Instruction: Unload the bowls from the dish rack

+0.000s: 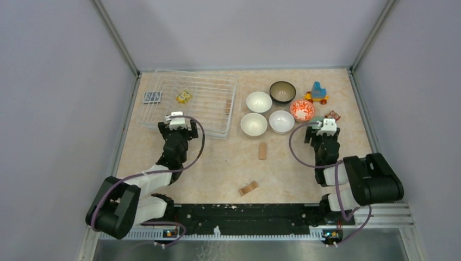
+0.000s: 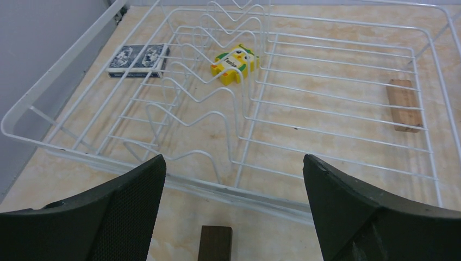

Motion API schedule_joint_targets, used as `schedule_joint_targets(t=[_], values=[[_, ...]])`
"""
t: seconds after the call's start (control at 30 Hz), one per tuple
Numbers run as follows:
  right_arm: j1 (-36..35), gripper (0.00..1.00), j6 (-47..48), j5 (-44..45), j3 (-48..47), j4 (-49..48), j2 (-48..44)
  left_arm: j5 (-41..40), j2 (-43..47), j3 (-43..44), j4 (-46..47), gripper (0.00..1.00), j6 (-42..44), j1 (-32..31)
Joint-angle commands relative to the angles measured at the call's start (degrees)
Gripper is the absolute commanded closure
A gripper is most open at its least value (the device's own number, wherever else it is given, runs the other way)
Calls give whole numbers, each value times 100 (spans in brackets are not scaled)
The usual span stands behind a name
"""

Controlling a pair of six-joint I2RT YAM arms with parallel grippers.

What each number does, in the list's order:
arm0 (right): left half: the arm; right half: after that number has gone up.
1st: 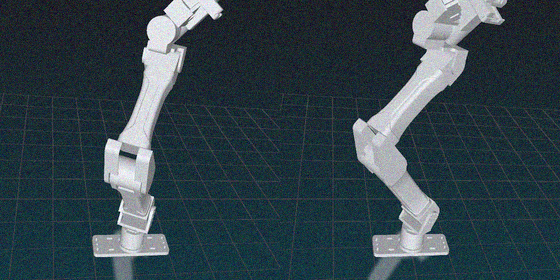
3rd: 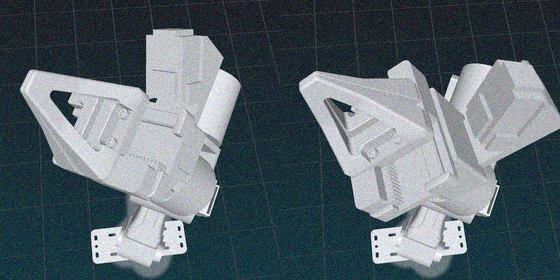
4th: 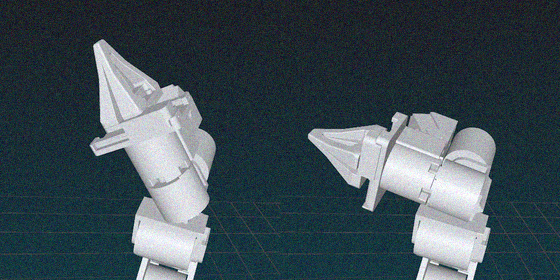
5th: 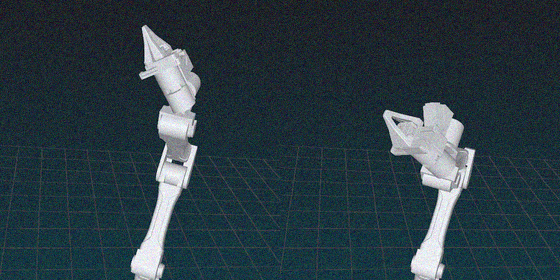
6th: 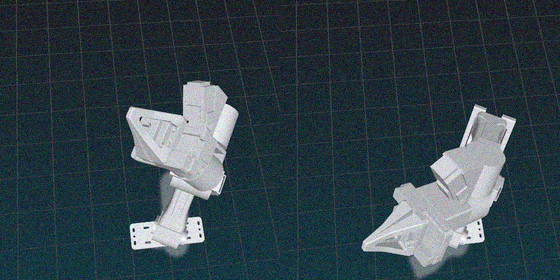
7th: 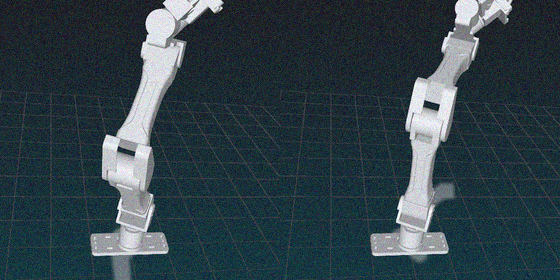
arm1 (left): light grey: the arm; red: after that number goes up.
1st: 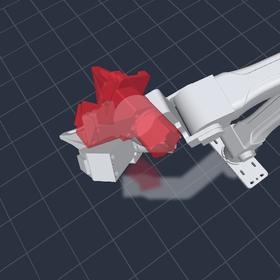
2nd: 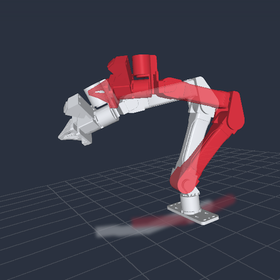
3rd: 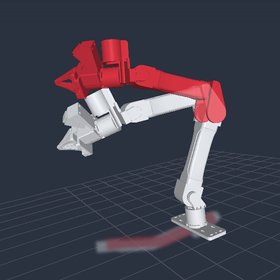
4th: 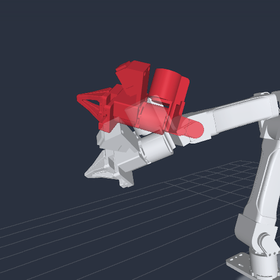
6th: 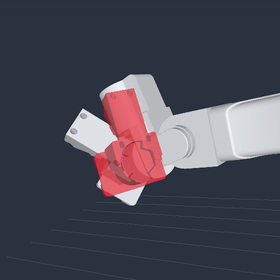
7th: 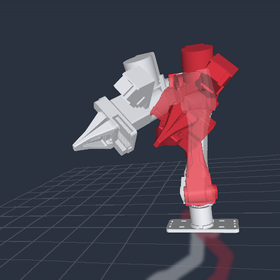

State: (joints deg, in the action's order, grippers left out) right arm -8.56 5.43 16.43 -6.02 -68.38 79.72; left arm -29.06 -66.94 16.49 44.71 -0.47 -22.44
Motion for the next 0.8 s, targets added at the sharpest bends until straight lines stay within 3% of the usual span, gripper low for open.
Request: schedule_joint_targets(t=[0.0,0.07,0.1,0.13,0.3,0.63,0.7,0.77], values=[[268,27,-311,-254,-119,-726,358,268,-303,-208,760,1,202,319],[328,25,-324,-414,-281,-540,384,495,-504,-255,995,1,302,424],[347,16,-323,-433,-270,-548,390,656,-622,-237,1049,1,359,492],[348,13,-331,-439,-282,-502,371,732,-751,-177,1001,1,400,528],[346,12,-337,-447,-286,-514,389,839,-1302,-161,1449,1,577,684],[351,11,-341,-449,-290,-502,390,1460,-1570,69,1335,1,1000,808],[346,10,-345,-447,-294,-510,394,1553,-1594,-6,1477,1,1058,848],[346,10,-340,-447,-294,-502,391,1679,-1808,-237,2188,1,1146,949]])
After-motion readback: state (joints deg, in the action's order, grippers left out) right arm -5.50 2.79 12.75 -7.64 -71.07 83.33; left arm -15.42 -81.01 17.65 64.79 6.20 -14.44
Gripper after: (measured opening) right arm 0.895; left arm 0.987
